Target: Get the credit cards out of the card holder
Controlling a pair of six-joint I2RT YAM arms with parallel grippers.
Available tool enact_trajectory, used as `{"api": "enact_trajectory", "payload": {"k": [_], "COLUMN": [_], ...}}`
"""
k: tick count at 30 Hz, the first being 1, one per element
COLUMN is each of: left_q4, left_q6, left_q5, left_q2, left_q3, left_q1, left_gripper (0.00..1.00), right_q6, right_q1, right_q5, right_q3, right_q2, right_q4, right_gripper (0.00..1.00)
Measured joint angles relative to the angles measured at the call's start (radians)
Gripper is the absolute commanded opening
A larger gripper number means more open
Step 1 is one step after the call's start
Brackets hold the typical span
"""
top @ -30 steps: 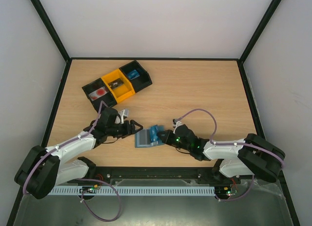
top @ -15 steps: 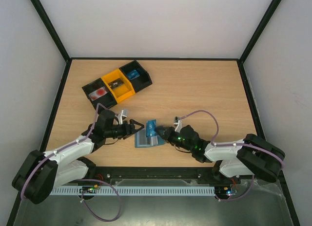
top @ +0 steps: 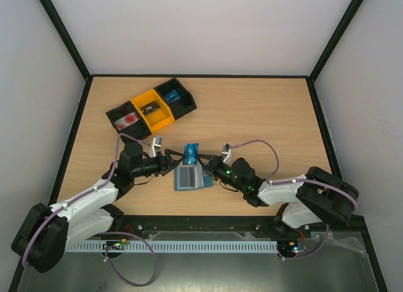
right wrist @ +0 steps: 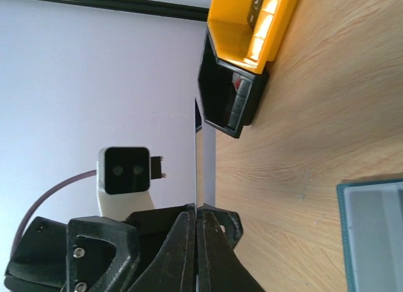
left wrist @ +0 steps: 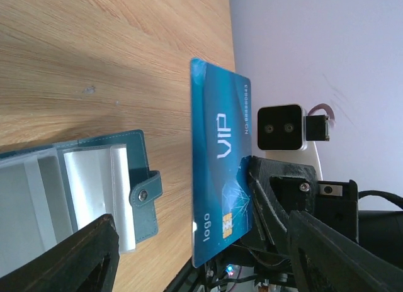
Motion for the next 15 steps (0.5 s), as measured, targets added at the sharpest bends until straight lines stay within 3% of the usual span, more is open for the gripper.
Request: {"api": "enact_trajectory", "payload": {"k": [2, 12, 15], "left_q4": [0.003, 0.08, 0.093], "left_q6": [-0.009, -0.085, -0.099], "left_q5": [0.0, 0.023, 0.029], "left_q2": [0.0, 0.009, 0.004], "left_q3": [0.0, -0.009, -0.011], "left_q1": [0.0, 0.0, 0.0], "left_gripper": [0.71, 0.15, 0.03], "right_q6": [0.008, 0.023, 0.022], "right_q1": [0.002, 0.023, 0.031], "right_q5": [0.0, 0.0, 0.001], "right_q3": [0.005, 0.048, 0.056], "right_q2": [0.006, 0.024, 0.028], "right_q4": [0.018, 0.039, 0.042], "right_gripper": [0.02, 0.02, 0.03]}}
